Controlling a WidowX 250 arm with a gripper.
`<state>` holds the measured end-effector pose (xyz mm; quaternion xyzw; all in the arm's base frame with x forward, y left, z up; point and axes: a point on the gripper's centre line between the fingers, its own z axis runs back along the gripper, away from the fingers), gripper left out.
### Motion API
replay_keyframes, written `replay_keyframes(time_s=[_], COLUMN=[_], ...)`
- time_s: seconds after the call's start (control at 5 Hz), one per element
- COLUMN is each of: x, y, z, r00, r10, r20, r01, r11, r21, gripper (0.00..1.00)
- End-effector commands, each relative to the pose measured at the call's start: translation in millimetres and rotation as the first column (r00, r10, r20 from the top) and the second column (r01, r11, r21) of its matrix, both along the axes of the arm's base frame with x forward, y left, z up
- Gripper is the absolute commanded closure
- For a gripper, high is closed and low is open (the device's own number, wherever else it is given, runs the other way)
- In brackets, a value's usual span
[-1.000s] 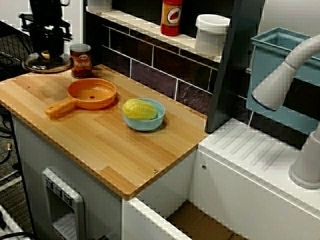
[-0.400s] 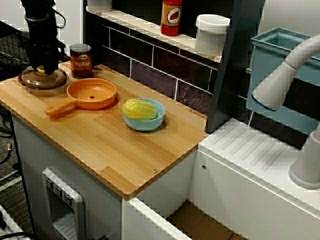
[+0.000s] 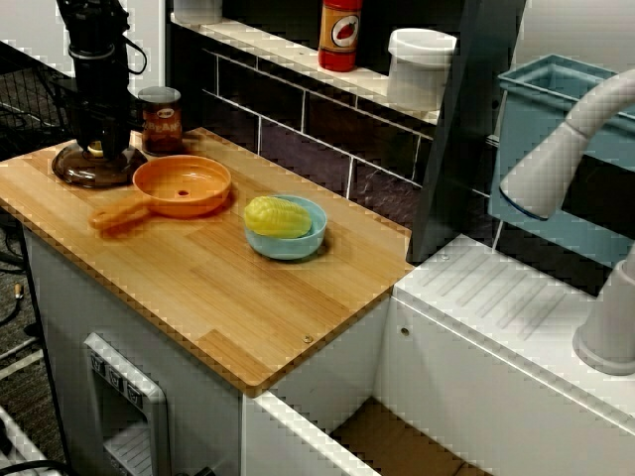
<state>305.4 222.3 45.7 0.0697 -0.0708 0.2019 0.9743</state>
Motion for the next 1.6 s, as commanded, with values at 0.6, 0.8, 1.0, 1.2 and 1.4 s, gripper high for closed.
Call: replay_keyframes(time_s=[0.6, 0.8, 1.0, 1.2, 1.4], x=[-3.5, -2.5, 1.7, 5.7, 8.1], y=[-7.4, -24.2, -41.0, -59.4, -80.6], z=[52.1, 63.9, 69.9, 71.6, 73.1], r00=[0.998, 0.995, 0.993, 0.992, 0.989], r10=[-0.031, -0.062, -0.074, -0.094, -0.127], r20=[0.051, 0.078, 0.087, 0.085, 0.076], r01=[0.035, 0.069, 0.080, 0.099, 0.131], r11=[0.997, 0.994, 0.994, 0.993, 0.990], r21=[-0.075, -0.087, -0.070, -0.061, -0.056], gripper=[0.00, 0.00, 0.00, 0.00, 0.00])
